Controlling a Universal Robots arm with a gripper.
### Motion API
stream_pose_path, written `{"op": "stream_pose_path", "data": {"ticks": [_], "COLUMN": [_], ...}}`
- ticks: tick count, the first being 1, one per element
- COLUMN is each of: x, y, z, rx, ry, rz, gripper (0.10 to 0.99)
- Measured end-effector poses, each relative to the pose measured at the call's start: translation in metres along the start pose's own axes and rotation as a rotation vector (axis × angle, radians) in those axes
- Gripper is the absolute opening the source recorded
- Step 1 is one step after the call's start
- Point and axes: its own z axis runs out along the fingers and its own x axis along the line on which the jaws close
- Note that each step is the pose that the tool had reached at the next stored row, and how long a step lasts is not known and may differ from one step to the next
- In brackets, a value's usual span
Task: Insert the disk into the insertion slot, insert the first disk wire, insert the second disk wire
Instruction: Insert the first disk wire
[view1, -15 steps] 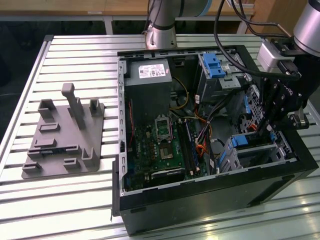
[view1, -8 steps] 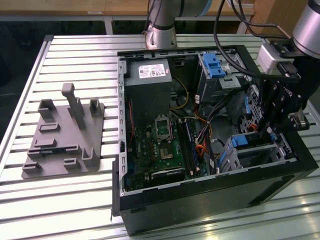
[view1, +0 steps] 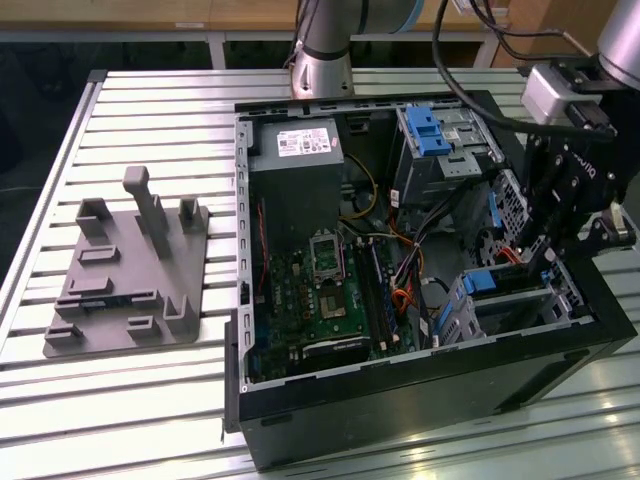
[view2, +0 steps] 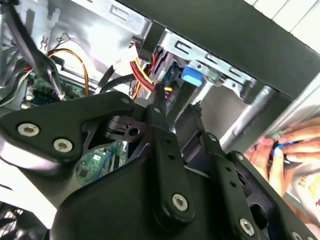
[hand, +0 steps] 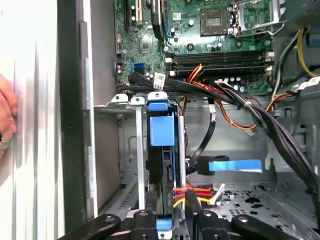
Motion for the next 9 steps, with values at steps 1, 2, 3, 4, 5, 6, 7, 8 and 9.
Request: {"op": "stream_pose_path", "data": {"ticks": [1,2,3,4,5,6,7,8,9], "x": [0.0004,0.0007,0.0011,0.0014,0.0018,0.0021,0.0024,0.0025,0.0025], "y": [0.0001,0.0001,0.0001,0.0002,0.0003,0.0003,0.0004,0.0004,0.0004], "z": [-0.0050,-0.0094,-0.0139,-0.0184,-0.0229,-0.0274,-0.0319,-0.0361,-0.0373], "rx": [0.000,0.001,0.001,0.001,0.001,0.001,0.001,0.001,0.001], "ry": [0.0003,0.0001,0.0002,0.0002,0.0001,0.0002,0.0002,0.0001,0.0002], "rz": [0.000,0.000,0.000,0.000,0.000,0.000,0.000,0.000,0.000], "gripper": [0.361,0.361,0.361,0.361,0.361,0.361,0.361,0.361,0.361]}}
